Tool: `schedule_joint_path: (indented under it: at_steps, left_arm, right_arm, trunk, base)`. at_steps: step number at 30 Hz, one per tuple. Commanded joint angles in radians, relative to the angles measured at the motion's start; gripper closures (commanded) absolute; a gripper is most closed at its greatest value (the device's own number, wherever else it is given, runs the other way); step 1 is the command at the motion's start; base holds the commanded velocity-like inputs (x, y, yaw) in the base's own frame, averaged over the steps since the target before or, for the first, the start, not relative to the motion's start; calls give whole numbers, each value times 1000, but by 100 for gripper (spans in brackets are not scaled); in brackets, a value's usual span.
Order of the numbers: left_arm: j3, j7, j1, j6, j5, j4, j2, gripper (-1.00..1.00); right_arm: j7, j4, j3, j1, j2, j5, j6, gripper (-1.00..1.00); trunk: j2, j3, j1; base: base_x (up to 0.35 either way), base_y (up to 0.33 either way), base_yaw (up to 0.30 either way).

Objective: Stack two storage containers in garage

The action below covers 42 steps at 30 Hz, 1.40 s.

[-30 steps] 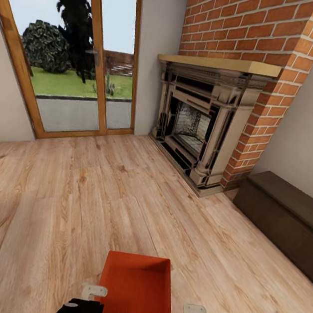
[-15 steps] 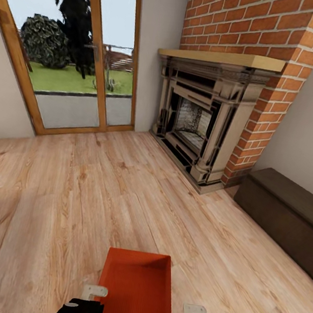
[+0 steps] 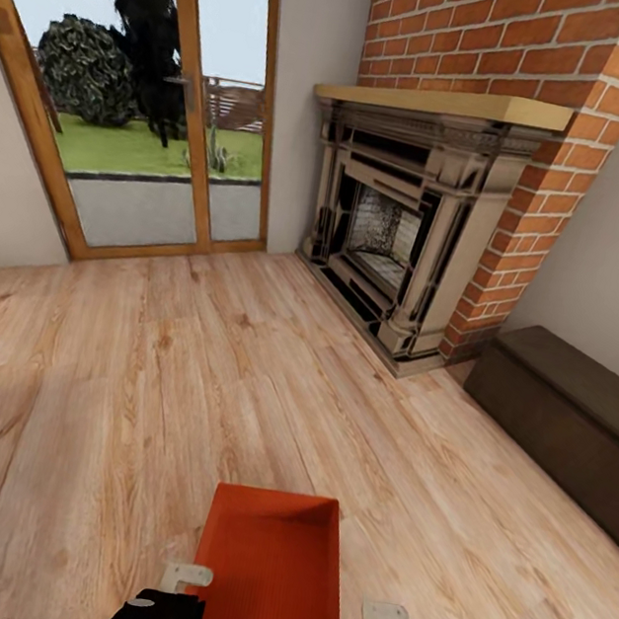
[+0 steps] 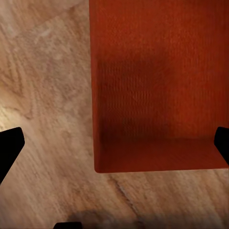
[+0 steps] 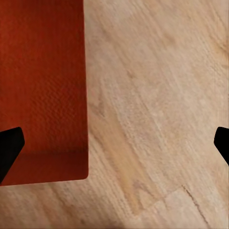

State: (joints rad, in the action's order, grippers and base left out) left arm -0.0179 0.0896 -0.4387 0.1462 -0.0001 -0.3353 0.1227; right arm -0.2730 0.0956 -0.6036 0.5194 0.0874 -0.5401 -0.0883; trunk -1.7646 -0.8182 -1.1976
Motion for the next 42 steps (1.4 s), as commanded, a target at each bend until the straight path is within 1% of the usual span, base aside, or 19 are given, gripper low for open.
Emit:
schedule_joint_path:
  at_steps: [1, 21, 30, 42]
  left_arm:
    - [-2, 4, 0, 6, 0, -2, 0, -100]
    - [-2, 3, 0, 1, 1, -3, -6, -100]
    - [-2, 1, 0, -2, 2, -6, -7, -100]
    - [-2, 1, 0, -1, 2, -8, -5, -100]
  right_arm:
    - [-3, 0, -8, 1, 0, -11, -4, -100]
    - [-3, 0, -12, 1, 0, -9, -5, -100]
    - [-4, 18, -12, 1, 0, -8, -11, -100]
    - [-5, 19, -12, 1, -1, -4, -12, -100]
  trunk:
    - [0, -2, 0]
    - [0, -34, 0]
    - [0, -37, 0]
    - [0, -52, 0]
  base:
    - [0, 0, 0]
    - [0, 0, 0]
    - [0, 0, 2]
    - [0, 0, 97]
